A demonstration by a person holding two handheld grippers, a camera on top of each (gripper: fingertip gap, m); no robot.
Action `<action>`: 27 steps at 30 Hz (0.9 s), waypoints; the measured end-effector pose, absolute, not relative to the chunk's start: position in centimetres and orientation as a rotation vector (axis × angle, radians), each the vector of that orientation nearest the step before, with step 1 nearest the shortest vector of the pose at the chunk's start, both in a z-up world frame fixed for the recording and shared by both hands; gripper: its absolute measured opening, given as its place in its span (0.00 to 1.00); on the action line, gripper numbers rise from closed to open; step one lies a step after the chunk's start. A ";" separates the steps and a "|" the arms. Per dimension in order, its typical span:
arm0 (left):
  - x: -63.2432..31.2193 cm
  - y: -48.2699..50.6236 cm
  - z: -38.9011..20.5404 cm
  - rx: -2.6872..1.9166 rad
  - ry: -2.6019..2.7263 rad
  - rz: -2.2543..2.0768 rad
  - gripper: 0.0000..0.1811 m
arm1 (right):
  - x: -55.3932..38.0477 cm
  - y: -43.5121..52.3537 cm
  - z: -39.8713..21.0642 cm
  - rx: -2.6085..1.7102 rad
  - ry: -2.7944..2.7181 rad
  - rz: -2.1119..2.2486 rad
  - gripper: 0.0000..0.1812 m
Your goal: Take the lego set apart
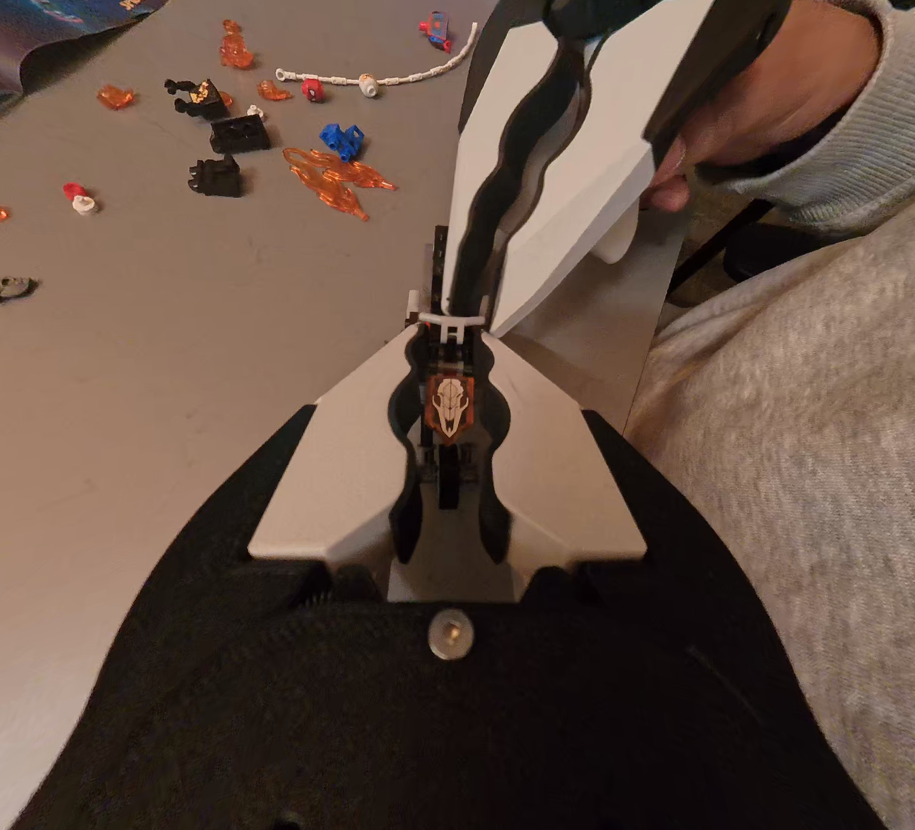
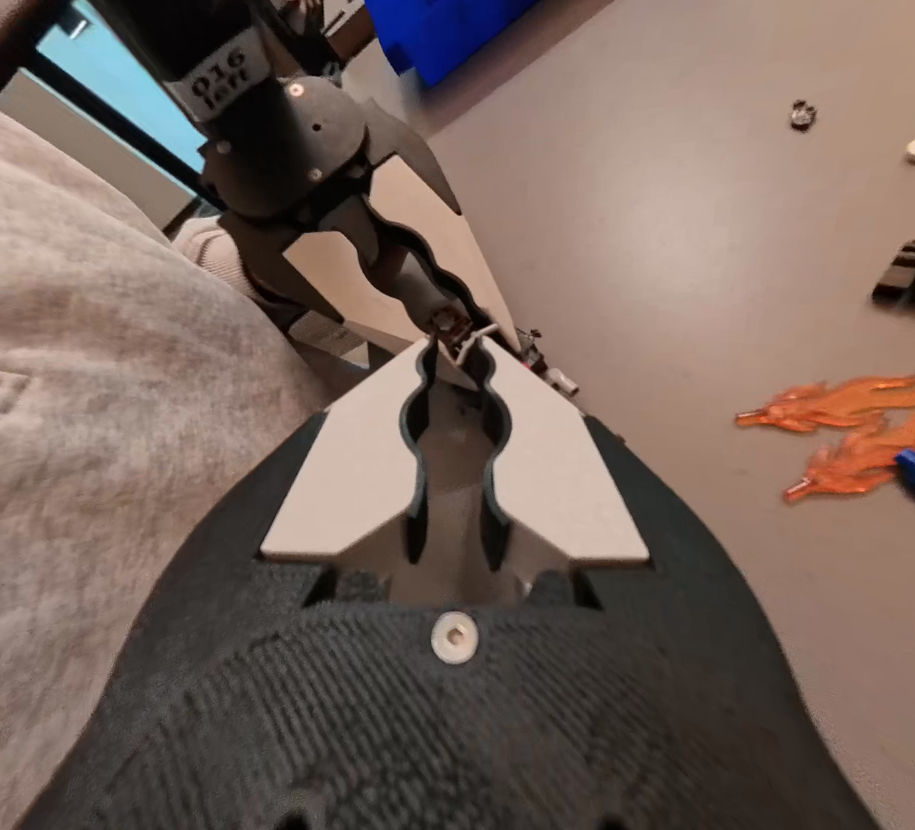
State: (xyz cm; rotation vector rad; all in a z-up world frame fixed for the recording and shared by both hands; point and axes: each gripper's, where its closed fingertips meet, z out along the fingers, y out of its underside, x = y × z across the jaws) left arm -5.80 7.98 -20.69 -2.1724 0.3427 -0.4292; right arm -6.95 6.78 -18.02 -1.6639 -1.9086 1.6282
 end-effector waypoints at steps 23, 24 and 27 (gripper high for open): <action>-5.9 8.0 -20.7 -2.164 0.366 -0.353 0.09 | -7.2 7.0 -18.8 -2.033 -1.710 1.751 0.01; -5.9 8.0 -20.7 -2.164 0.366 -0.350 0.09 | -7.1 7.2 -18.8 -2.049 -1.684 1.774 0.01; -6.0 7.9 -21.1 -2.189 0.369 -0.342 0.10 | -6.9 7.8 -18.0 -2.060 -1.566 1.900 0.01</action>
